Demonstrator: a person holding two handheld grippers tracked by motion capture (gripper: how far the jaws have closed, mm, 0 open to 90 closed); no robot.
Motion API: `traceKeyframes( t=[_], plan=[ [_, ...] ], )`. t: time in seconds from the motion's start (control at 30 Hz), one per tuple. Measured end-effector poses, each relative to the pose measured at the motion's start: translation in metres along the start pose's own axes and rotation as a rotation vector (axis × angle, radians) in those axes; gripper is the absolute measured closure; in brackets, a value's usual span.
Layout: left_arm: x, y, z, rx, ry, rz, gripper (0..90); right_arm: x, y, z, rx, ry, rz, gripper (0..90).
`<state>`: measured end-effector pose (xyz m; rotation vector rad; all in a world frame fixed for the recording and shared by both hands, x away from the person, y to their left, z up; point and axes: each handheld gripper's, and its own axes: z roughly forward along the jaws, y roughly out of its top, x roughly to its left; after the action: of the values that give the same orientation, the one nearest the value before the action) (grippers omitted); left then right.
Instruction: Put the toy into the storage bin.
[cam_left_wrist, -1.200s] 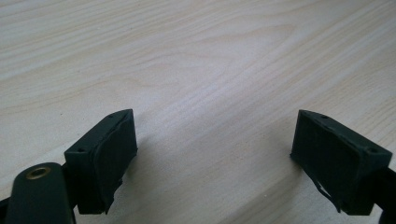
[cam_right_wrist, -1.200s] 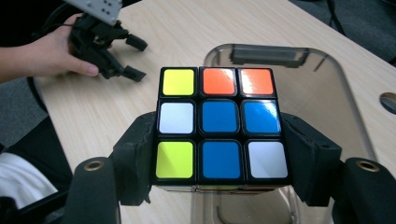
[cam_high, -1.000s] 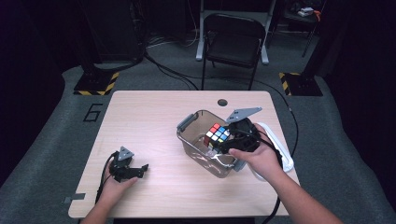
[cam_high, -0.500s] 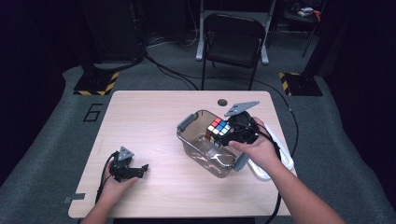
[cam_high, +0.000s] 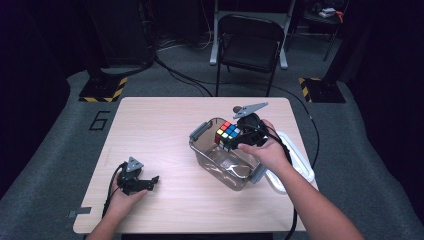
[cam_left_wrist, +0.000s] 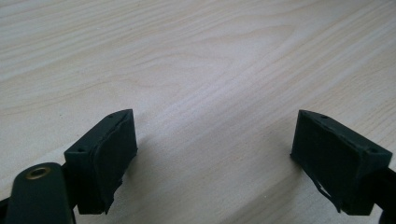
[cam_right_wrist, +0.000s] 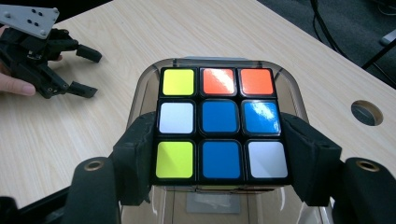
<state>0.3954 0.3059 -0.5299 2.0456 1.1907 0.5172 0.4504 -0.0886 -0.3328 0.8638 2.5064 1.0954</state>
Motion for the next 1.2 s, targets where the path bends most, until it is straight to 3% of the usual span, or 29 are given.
traceKeyframes(
  t=[0.3, 0.73, 1.2],
  plan=[
    [0.000, 0.000, 0.000, -0.004, 0.003, -0.001, 13.8, -0.006, 0.003, 0.021, 0.010, 0.000, -0.009, 34.0],
    [0.000, 0.000, 0.001, -0.003, 0.000, 0.003, 13.8, -0.003, 0.003, 0.060, 0.072, -0.009, -0.029, 34.0],
    [0.000, 0.000, 0.001, -0.003, 0.000, 0.003, 13.8, -0.003, 0.004, 0.089, 0.110, -0.002, -0.048, 33.9]
  ],
)
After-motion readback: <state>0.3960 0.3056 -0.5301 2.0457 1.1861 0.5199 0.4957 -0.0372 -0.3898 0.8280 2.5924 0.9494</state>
